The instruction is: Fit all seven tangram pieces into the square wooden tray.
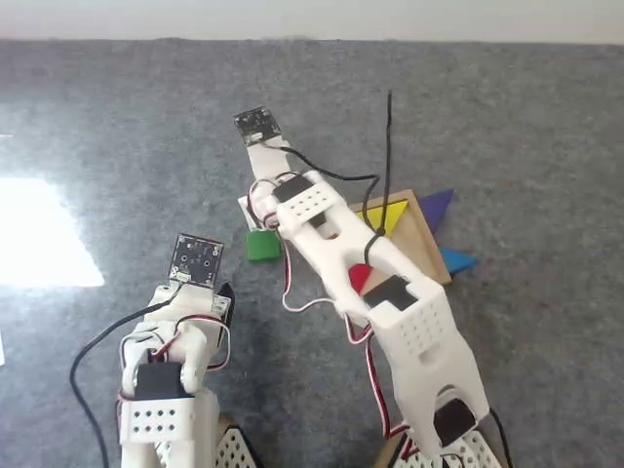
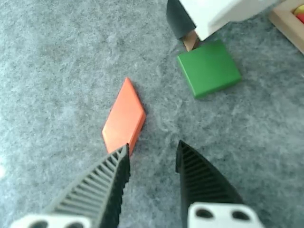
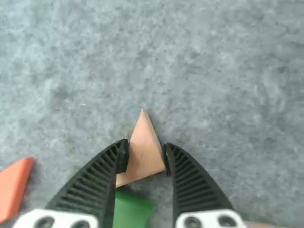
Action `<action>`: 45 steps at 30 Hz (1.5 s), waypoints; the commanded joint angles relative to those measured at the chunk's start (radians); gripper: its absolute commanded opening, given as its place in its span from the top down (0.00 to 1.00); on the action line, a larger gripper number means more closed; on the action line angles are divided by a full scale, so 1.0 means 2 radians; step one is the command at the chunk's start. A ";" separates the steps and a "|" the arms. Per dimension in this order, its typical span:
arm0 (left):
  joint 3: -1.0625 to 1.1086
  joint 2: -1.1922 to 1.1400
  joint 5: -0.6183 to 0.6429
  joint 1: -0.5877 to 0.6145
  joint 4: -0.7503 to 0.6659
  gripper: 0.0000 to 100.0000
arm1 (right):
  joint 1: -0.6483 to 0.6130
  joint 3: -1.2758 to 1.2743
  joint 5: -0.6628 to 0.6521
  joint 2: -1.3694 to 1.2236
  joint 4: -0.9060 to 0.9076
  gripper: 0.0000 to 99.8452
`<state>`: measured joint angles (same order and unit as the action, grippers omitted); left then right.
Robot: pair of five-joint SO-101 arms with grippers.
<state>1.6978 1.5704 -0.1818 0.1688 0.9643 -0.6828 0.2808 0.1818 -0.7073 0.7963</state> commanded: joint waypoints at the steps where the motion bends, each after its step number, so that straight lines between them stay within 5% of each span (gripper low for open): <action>1: -0.004 0.008 -0.006 0.003 0.000 0.85 | 0.063 0.038 -0.036 0.056 0.085 0.98; 10: -0.004 0.008 -0.006 0.003 0.000 0.85 | 0.154 0.056 -0.137 0.223 0.233 0.98; 20: -0.004 0.008 -0.006 0.003 0.000 0.85 | 0.171 0.022 -0.206 0.278 0.356 0.98; 33: -0.004 0.008 -0.006 0.003 0.000 0.85 | 0.141 -0.303 -0.115 0.310 0.062 0.99; 37: -0.004 0.008 -0.006 0.003 0.000 0.85 | 0.124 -0.328 -0.084 0.302 0.043 0.98; 45: -0.004 0.008 -0.006 0.003 0.000 0.85 | 0.125 -0.325 -0.058 0.301 0.058 0.80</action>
<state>1.6978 1.5704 -0.1818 0.1688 0.9643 -0.4250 -0.3836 0.0514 -0.1565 0.9007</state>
